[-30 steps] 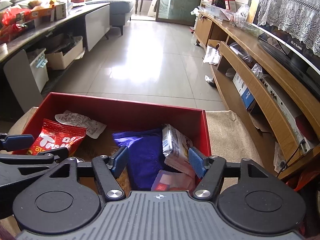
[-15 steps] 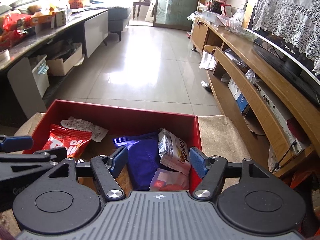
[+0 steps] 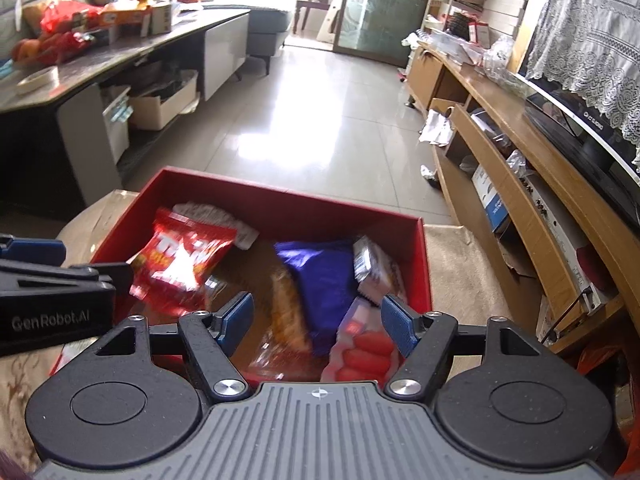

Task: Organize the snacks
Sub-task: 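Lift both open tools out of the box toward the remaining two snacks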

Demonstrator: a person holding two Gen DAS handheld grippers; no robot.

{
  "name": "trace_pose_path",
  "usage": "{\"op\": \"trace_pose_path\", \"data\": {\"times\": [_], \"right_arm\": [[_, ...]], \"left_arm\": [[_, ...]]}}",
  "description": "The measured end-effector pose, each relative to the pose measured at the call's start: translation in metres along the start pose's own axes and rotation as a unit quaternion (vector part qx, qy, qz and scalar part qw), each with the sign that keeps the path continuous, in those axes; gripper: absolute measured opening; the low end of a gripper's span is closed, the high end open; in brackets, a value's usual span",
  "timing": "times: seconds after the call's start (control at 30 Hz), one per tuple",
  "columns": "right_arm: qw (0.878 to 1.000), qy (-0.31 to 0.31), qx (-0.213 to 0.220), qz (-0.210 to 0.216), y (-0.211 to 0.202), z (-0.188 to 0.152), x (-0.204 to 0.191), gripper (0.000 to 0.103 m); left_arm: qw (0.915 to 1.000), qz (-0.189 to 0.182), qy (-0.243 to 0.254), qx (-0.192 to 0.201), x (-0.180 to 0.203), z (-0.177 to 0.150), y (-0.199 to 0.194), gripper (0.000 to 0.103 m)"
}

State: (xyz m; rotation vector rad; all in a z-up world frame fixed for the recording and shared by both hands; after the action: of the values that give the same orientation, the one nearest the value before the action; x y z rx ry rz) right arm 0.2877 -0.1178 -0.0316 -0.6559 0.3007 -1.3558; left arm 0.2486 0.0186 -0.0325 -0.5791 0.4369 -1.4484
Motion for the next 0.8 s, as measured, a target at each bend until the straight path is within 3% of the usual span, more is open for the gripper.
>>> {"op": "trace_pose_path", "data": {"times": [0.2, 0.4, 0.67, 0.8], "right_arm": [[0.999, -0.016, -0.02, 0.019, -0.011, -0.02, -0.018, 0.077], [0.998, -0.013, -0.053, 0.045, -0.015, -0.04, -0.027, 0.078], [0.994, -0.023, -0.094, 0.058, -0.007, -0.066, -0.026, 0.081], [0.992, -0.023, -0.104, 0.067, -0.008, -0.074, -0.025, 0.081]], "left_arm": [[0.9997, -0.004, 0.008, -0.024, -0.015, -0.027, -0.008, 0.056], [0.9955, -0.056, 0.005, -0.077, -0.016, -0.06, -0.003, 0.056], [0.9826, -0.129, 0.088, -0.101, 0.007, -0.074, 0.023, 0.056], [0.9767, -0.135, 0.131, -0.104, 0.003, -0.077, 0.036, 0.056]]}}
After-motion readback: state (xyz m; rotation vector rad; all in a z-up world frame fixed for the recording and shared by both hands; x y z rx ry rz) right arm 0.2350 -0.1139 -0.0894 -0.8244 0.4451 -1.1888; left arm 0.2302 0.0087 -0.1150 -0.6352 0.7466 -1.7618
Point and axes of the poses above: each gripper's, at about its wrist camera, not at the fingertips, and y roughly the way its jaws point, x to its right, z to its top, the point moved 10 cm from there along y, roughly the way its jaws point, and after that the axes turned 12 degrees about x, right-handed, at the moved point
